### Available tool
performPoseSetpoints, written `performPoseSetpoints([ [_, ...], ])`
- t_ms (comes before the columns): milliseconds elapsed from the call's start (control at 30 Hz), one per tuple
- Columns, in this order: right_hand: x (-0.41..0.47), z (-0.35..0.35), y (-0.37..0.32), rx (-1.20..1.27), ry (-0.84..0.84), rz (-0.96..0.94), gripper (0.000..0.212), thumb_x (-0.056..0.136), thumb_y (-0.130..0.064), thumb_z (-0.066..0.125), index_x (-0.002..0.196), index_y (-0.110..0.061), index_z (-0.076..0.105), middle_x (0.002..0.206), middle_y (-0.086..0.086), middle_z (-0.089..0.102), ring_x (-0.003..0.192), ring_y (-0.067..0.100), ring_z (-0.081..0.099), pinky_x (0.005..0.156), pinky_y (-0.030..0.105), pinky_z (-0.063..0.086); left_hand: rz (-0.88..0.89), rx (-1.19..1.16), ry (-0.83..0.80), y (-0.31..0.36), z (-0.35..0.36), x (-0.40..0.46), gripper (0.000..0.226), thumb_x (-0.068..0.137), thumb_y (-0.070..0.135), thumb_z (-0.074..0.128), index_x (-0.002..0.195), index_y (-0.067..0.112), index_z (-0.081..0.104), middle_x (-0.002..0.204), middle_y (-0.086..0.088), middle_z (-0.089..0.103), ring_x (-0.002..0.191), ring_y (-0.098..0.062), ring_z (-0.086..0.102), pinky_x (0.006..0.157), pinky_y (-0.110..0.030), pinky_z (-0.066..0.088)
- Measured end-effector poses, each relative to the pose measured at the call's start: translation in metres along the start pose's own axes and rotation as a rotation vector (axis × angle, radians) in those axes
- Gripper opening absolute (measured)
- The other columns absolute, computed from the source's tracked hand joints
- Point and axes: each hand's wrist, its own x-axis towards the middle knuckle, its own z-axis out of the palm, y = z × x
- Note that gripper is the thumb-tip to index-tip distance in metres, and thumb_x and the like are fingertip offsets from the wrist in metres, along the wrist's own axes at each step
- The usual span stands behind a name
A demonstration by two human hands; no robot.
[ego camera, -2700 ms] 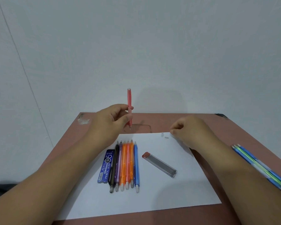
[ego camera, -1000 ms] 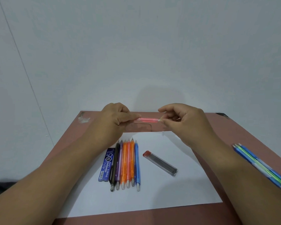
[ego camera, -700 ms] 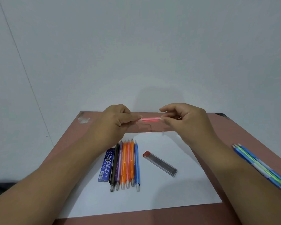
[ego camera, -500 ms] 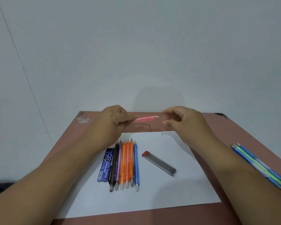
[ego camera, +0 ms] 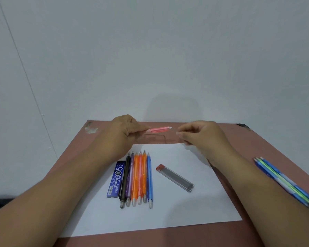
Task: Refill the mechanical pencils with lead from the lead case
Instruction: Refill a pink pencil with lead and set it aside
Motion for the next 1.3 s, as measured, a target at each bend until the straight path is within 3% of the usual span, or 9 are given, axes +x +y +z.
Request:
performPoseSetpoints([
  [100, -0.001, 0.001, -0.005, 0.194, 0.024, -0.013, 0.009, 0.082, -0.006, 0.083, 0.089, -0.011, 0.080, 0.077, 0.005, 0.075, 0.067, 0.016, 0.067, 0.087, 0.045, 0.062, -0.014, -0.007, 0.004, -0.001, 0.000, -0.001, 0.031, 0.094, 0.011, 0.068, 0.120, 0.027, 0.073, 0.084, 0.020, 0.053, 0.083, 0.004, 0.051, 0.068, -0.014, 0.035],
  [200, -0.003, 0.003, -0.007, 0.214, 0.030, -0.016, 0.010, 0.081, -0.004, 0.082, 0.090, -0.010, 0.080, 0.077, 0.006, 0.075, 0.069, 0.018, 0.068, 0.087, 0.050, 0.061, -0.017, 0.002, 0.003, -0.003, 0.001, 0.000, 0.031, 0.093, 0.012, 0.069, 0.119, 0.028, 0.073, 0.085, 0.019, 0.053, 0.084, 0.000, 0.052, 0.069, -0.018, 0.038],
  [500, -0.007, 0.004, -0.010, 0.162, 0.025, -0.043, 0.013, 0.083, -0.005, 0.081, 0.088, -0.017, 0.081, 0.081, 0.004, 0.078, 0.073, 0.019, 0.072, 0.089, 0.041, 0.061, -0.005, 0.006, -0.005, 0.001, -0.002, -0.001, 0.030, 0.094, 0.014, 0.068, 0.119, 0.030, 0.073, 0.086, 0.018, 0.055, 0.086, 0.006, 0.051, 0.069, -0.014, 0.036],
  [633, -0.007, 0.004, -0.011, 0.156, 0.026, -0.038, 0.013, 0.083, -0.005, 0.080, 0.090, -0.016, 0.081, 0.082, 0.004, 0.078, 0.075, 0.022, 0.073, 0.090, 0.043, 0.061, -0.016, 0.006, -0.007, 0.003, -0.001, 0.000, 0.029, 0.094, 0.014, 0.068, 0.118, 0.028, 0.074, 0.085, 0.019, 0.054, 0.087, 0.010, 0.051, 0.069, -0.004, 0.032],
  [800, -0.007, 0.004, -0.010, 0.122, 0.016, -0.042, 0.012, 0.084, -0.008, 0.080, 0.088, -0.019, 0.082, 0.083, 0.003, 0.078, 0.087, 0.030, 0.075, 0.092, 0.044, 0.060, 0.002, -0.013, -0.001, 0.003, 0.000, -0.001, 0.029, 0.094, 0.014, 0.068, 0.117, 0.029, 0.074, 0.087, 0.008, 0.059, 0.087, 0.002, 0.052, 0.070, -0.017, 0.039],
  [933, -0.007, 0.006, -0.010, 0.082, -0.004, -0.064, 0.009, 0.085, -0.015, 0.081, 0.083, -0.024, 0.083, 0.081, 0.004, 0.078, 0.082, 0.028, 0.074, 0.090, 0.044, 0.060, 0.018, 0.007, -0.006, 0.006, -0.001, 0.000, 0.029, 0.094, 0.012, 0.068, 0.118, 0.026, 0.074, 0.088, 0.008, 0.058, 0.086, 0.003, 0.051, 0.070, -0.013, 0.036],
  [1033, -0.007, 0.006, -0.010, 0.059, -0.014, -0.074, 0.013, 0.086, -0.014, 0.079, 0.081, -0.025, 0.083, 0.079, 0.006, 0.077, 0.080, 0.027, 0.074, 0.090, 0.044, 0.061, 0.026, 0.044, -0.018, 0.009, -0.001, -0.001, 0.028, 0.094, 0.013, 0.067, 0.119, 0.024, 0.074, 0.088, 0.009, 0.056, 0.084, -0.006, 0.051, 0.069, -0.014, 0.035],
  [1200, -0.006, 0.007, -0.007, 0.244, -0.029, -0.035, 0.008, 0.090, -0.012, 0.075, 0.091, -0.016, 0.082, 0.088, 0.009, 0.077, 0.078, 0.022, 0.067, 0.088, 0.043, 0.061, -0.091, 0.008, -0.079, 0.025, -0.005, 0.000, 0.036, 0.099, 0.011, 0.060, 0.124, 0.035, 0.070, 0.086, 0.017, 0.055, 0.082, -0.001, 0.052, 0.067, -0.016, 0.036],
  [1300, -0.007, 0.009, -0.009, 0.429, -0.105, 0.070, 0.012, 0.094, -0.019, 0.071, 0.096, -0.013, 0.081, 0.086, 0.006, 0.072, 0.080, 0.018, 0.060, 0.073, 0.031, 0.056, -0.244, -0.146, -0.107, 0.046, -0.008, 0.000, 0.033, 0.099, 0.020, 0.060, 0.118, 0.046, 0.070, 0.085, 0.015, 0.064, 0.081, -0.001, 0.057, 0.065, -0.013, 0.040],
])
